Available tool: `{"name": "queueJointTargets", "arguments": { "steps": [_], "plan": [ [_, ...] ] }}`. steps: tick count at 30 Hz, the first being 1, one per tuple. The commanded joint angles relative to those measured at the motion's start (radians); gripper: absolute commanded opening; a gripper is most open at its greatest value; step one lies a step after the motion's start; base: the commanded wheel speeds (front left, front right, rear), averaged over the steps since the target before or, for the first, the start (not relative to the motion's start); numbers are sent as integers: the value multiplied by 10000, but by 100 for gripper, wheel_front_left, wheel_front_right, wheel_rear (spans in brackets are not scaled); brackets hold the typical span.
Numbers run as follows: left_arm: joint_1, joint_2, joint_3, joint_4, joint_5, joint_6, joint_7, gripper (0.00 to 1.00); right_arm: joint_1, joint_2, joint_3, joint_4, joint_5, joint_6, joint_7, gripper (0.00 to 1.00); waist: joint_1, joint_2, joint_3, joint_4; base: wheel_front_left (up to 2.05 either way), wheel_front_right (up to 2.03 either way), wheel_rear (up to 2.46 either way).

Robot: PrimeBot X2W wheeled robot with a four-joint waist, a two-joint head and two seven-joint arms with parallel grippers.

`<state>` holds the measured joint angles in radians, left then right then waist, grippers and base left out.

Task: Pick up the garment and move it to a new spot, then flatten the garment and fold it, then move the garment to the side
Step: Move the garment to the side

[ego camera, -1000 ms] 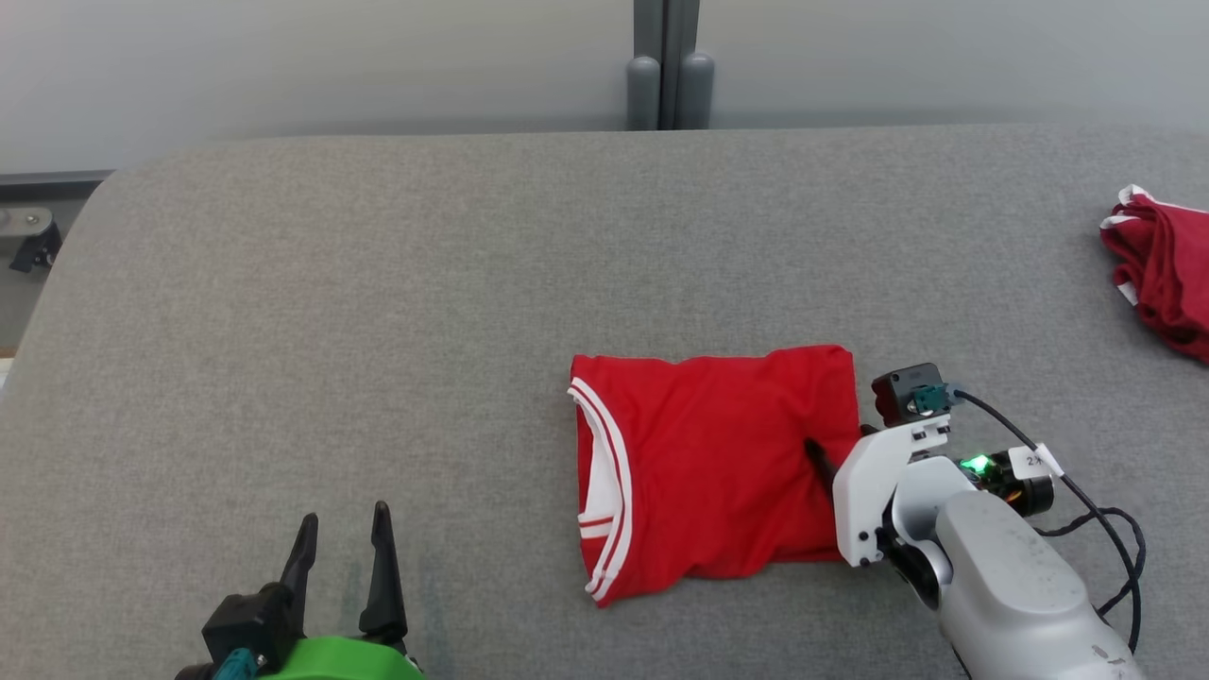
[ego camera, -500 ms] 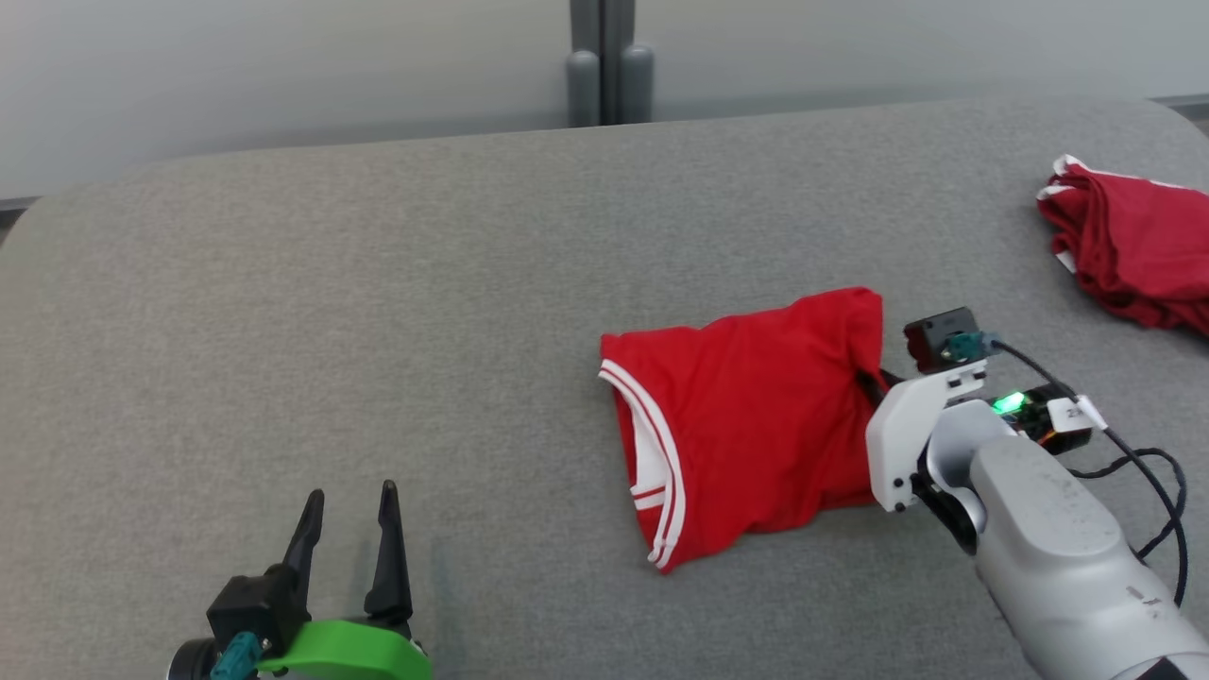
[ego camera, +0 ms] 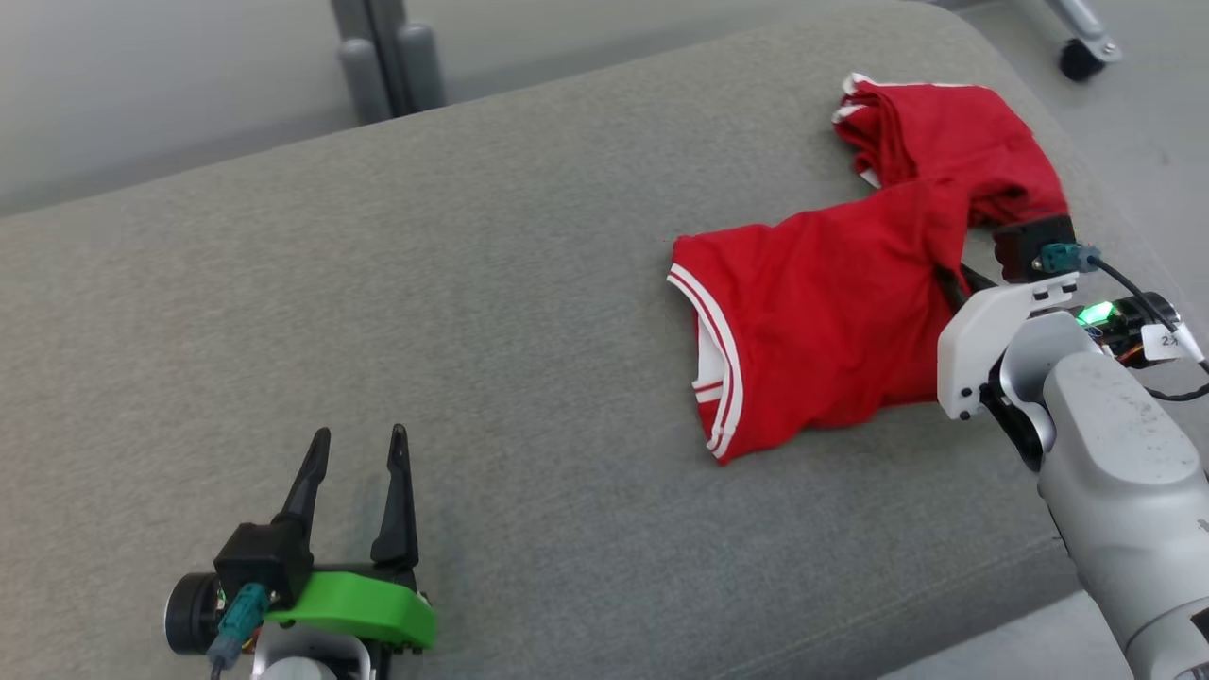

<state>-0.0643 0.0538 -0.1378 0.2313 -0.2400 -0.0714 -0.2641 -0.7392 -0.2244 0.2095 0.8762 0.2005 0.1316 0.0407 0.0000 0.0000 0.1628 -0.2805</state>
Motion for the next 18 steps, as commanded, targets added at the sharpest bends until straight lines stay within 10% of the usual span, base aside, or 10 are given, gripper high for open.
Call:
{"name": "queueJointTargets", "arguments": {
  "steps": [1, 18],
  "plan": [
    [-257, 135, -20, 43, 100, -70, 2, 100, -139, 44, -94, -56, -50, -18, -116, 0, 0, 0, 745, -1356, 0, 0, 0],
    [-504, 297, -133, 300, 230, -64, 2, 100, -1071, 167, 168, -591, 331, -18, 102, 0, 0, 0, 926, -1461, 0, 0, 0]
  ]
}}
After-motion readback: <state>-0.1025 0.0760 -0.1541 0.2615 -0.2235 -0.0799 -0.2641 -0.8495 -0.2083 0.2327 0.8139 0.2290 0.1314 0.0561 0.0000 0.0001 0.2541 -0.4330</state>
